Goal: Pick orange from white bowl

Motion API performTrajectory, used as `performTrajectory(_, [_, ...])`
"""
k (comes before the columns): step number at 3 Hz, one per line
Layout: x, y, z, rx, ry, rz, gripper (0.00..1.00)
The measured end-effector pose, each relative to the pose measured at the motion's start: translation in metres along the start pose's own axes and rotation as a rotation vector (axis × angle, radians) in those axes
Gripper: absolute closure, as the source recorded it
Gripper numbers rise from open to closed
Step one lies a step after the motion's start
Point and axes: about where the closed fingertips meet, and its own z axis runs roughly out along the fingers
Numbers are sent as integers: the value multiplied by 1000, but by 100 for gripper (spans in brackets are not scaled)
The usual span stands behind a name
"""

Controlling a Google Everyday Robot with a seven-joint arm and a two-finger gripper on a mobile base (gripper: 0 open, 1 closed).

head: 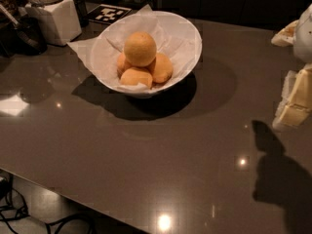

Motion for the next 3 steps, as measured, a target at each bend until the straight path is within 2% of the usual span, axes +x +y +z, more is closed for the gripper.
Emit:
performTrajectory(1, [-10, -2, -3, 3, 3, -4, 0])
performTrajectory(2, [-41, -5, -3, -3, 36, -41, 0])
performTrajectory(3, [-80, -12, -2, -12, 66, -113, 0])
